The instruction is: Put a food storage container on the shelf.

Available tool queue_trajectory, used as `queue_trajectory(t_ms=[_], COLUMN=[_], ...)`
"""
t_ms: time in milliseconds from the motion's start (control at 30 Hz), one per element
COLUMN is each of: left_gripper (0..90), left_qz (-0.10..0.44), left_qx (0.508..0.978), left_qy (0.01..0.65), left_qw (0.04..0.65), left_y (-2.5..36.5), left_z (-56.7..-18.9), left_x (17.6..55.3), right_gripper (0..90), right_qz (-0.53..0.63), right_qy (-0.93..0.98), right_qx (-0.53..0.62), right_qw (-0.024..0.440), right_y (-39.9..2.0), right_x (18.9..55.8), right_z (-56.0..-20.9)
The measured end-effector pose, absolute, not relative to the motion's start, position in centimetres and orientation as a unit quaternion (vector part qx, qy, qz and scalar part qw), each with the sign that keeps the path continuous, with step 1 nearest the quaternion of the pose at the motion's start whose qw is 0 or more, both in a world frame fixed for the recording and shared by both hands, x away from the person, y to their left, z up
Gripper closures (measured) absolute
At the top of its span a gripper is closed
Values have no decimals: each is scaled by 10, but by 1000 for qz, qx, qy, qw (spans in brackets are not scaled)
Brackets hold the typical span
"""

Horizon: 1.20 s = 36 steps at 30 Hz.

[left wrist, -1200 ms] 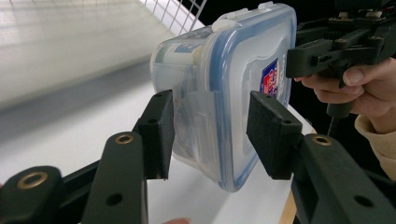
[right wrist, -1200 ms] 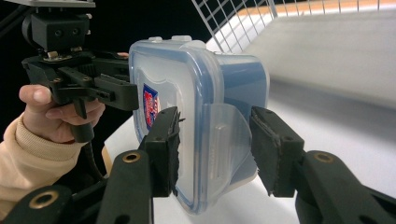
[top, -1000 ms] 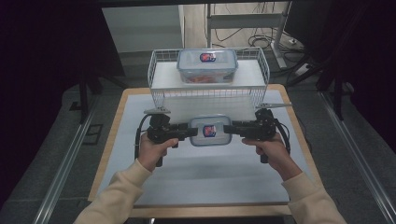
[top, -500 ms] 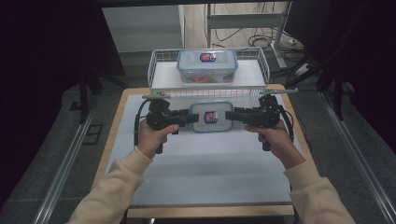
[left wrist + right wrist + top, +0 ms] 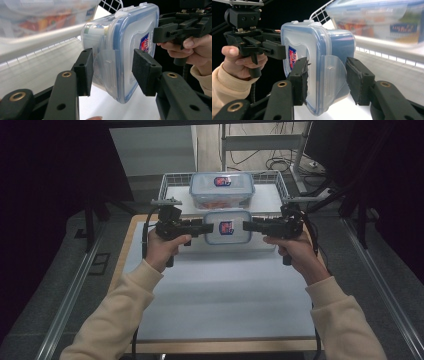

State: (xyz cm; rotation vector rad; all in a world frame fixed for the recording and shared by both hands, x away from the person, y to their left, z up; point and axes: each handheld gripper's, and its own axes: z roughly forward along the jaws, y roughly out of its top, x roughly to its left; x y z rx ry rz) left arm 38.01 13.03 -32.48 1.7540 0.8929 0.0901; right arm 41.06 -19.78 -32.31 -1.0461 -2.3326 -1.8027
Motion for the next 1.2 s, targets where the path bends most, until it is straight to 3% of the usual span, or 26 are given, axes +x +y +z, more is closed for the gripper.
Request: queue_trajectory(t_ms=[567,1200], left_gripper=[525,522], left_qz=[37,26], left_qx=[741,733], left_qy=[369,382], left_qw=[560,562], left_y=[135,149], left_z=[-292,-253], left_x=[415,485], right_gripper=[536,535], right_qz=[-582,-576], right_qy=[-739,-739], right_qx=[-339,-350], right_qw=[-2,2], right_y=[-194,-179], right_x=[438,508], right_z=[-289,-245])
